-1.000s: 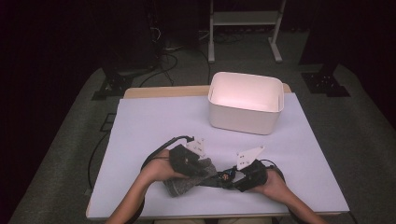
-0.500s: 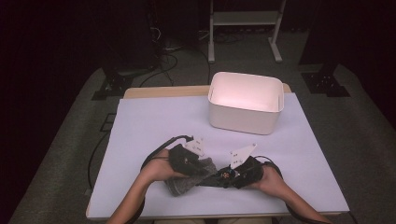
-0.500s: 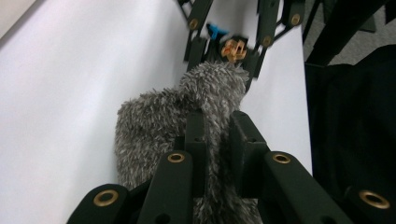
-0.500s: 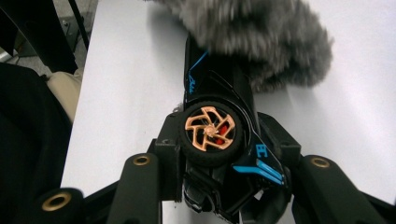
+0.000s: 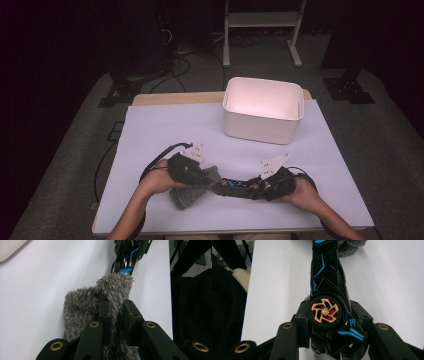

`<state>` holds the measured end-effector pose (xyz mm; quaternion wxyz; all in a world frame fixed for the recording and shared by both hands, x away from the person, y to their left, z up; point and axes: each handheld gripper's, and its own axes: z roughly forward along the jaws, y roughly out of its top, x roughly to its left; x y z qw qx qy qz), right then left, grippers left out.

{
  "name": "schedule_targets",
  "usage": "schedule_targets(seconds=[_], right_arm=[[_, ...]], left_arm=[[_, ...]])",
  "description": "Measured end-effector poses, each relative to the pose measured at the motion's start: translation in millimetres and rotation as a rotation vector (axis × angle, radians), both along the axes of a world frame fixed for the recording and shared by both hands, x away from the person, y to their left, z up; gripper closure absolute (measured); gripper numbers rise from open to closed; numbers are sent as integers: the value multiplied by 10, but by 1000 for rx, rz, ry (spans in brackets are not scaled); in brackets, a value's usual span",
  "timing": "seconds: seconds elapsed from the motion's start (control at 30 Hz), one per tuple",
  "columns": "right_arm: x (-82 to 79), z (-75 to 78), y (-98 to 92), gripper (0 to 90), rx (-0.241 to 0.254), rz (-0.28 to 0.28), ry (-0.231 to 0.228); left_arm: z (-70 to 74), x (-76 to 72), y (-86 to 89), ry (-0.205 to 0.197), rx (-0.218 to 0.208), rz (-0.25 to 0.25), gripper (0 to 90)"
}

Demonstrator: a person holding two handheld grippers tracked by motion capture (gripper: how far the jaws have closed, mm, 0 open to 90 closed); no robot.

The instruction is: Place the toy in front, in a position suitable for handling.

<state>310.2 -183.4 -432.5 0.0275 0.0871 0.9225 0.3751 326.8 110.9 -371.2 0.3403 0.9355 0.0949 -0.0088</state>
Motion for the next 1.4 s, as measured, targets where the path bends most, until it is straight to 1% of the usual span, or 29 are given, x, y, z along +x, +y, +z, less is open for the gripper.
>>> schedule_targets(seconds=[0.07, 0.2, 0.3, 0.33, 0.37, 0.43, 0.53, 0.6, 0.67, 0.73, 0.8, 0.83, 0.9, 0.97, 1.0, 1.07, 1.1, 1.17, 1.3, 1.4], right_arm=[[-4, 1, 3, 566, -1, -3, 4], [-12, -10, -9, 566, 12, -7, 3], [-22, -14, -11, 567, 14, -9, -2], [-26, -13, -12, 567, 12, -9, -5], [-26, -14, -14, 567, 11, -7, -8], [-26, -11, -21, 567, 7, -5, -9], [-24, -10, -46, 568, 5, -5, -8], [-23, -7, -63, 568, 3, -5, -9], [-28, -8, -74, 568, 4, -8, -6], [-26, -9, -79, 567, 5, -7, -6], [-17, -3, -75, 560, -2, -11, 0], [-12, 1, -70, 550, -5, -13, 11], [-4, 17, -52, 468, -23, -31, 16], [14, 49, -27, 452, -23, -31, 31], [16, 71, -4, 442, -25, -27, 24], [26, 111, 55, 430, -46, -14, 25], [32, 133, 109, 425, -57, -11, 16], [53, 164, 204, 417, -82, 3, 21], [93, 194, 404, 432, -144, 30, 15], [128, 205, 537, 452, -185, 54, 26]], left_arm=[[22, -2, -79, 3, -7, -19, 792], [64, -10, -340, -4, -25, -75, 791], [40, -23, -564, -10, 5, -121, 791], [27, -22, -599, -13, 18, -125, 791], [7, -21, -631, -16, 43, -128, 791], [2, -15, -615, -15, 35, -126, 791], [9, 1, -492, -12, 25, -98, 789], [7, 3, -381, -3, 12, -73, 789], [-9, 3, -268, 1, 1, -48, 786], [-40, -2, -201, 6, -2, -34, 785], [-80, -6, -173, 12, -5, -28, 786], [-106, -8, -179, 18, -11, -31, 786], [-123, -5, -195, 20, -12, -40, 786], [-130, -1, -215, 20, -12, -42, 785], [-132, 1, -219, 21, -13, -41, 785], [-133, 5, -220, 25, -14, -38, 785], [-135, 5, -219, 25, -16, -39, 785], [-140, 1, -218, 25, -19, -40, 785], [-144, -4, -215, 29, -25, -37, 785], [-146, 2, -215, 27, -25, -40, 784]])
